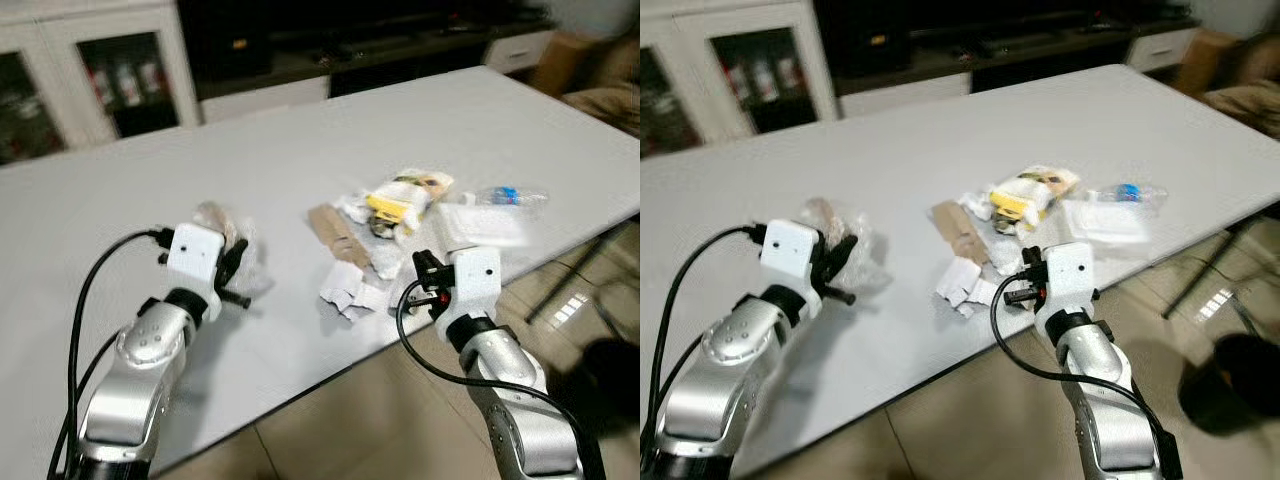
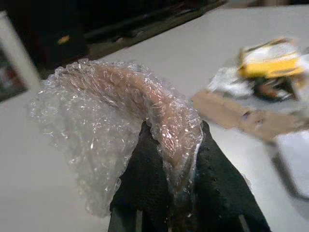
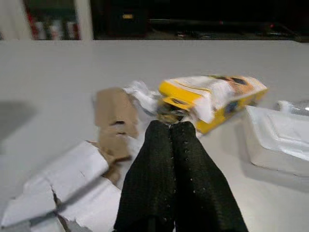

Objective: Picking trash to rubbish bin

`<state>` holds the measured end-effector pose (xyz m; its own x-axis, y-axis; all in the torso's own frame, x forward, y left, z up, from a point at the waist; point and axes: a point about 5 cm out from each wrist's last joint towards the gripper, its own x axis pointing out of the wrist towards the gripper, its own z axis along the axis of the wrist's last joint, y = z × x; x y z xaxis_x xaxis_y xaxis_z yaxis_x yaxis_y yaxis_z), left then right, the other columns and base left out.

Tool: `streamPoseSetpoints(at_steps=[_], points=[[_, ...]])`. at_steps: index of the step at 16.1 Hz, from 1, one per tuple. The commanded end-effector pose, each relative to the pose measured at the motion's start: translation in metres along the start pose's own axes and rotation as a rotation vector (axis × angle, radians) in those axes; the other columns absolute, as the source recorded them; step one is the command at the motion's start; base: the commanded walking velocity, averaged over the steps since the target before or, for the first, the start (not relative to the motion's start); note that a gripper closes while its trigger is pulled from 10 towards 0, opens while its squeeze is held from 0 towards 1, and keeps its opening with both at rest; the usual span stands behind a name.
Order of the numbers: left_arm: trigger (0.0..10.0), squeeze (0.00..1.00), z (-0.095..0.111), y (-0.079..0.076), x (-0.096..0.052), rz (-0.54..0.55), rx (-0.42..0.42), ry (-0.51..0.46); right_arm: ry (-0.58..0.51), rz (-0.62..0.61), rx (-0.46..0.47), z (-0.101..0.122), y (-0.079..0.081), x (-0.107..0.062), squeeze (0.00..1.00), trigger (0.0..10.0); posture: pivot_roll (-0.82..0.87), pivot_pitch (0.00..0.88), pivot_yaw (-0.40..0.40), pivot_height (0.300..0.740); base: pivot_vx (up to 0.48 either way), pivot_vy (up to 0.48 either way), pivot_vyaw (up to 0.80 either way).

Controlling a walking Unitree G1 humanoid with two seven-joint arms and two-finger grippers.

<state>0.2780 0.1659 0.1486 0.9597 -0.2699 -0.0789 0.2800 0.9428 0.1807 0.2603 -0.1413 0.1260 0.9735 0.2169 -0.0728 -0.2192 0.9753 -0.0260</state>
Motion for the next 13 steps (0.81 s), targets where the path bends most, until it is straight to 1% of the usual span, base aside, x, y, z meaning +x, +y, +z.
streamPoseSetpoints(at_steps=[1,7,11,12,13], points=[[10.0,0.00,0.0029,-0.0012,0.0042,-0.016,0.010,-0.011,-0.006,-0.016,0.000,-0.0001,-0.0025,0.0007,0.00,10.0,-0.09,0.000,0.003,0.740,0.000,0.382,0.00],[10.0,0.00,0.0012,-0.0006,0.0032,-0.019,0.015,-0.008,0.007,0.012,-0.020,-0.0041,0.0013,-0.0003,0.00,10.0,-0.10,0.000,0.002,0.740,0.000,0.382,0.00],[10.0,0.00,0.0025,-0.0002,0.0054,-0.032,0.026,-0.011,0.011,0.012,-0.021,-0.0058,0.0020,0.0000,0.00,10.0,-0.09,0.000,0.010,0.740,0.000,0.382,0.00],[10.0,0.00,0.0034,0.0008,0.0055,-0.035,0.033,-0.015,0.016,0.015,-0.022,-0.0075,0.0027,-0.0009,0.00,10.0,-0.09,0.000,0.010,0.740,0.000,0.000,0.00],[10.0,0.00,0.0022,0.0038,0.0048,-0.013,0.093,0.002,0.021,0.019,-0.025,-0.0091,0.0032,-0.0013,0.00,10.0,-0.09,0.000,0.003,0.740,0.000,-0.480,0.00]])
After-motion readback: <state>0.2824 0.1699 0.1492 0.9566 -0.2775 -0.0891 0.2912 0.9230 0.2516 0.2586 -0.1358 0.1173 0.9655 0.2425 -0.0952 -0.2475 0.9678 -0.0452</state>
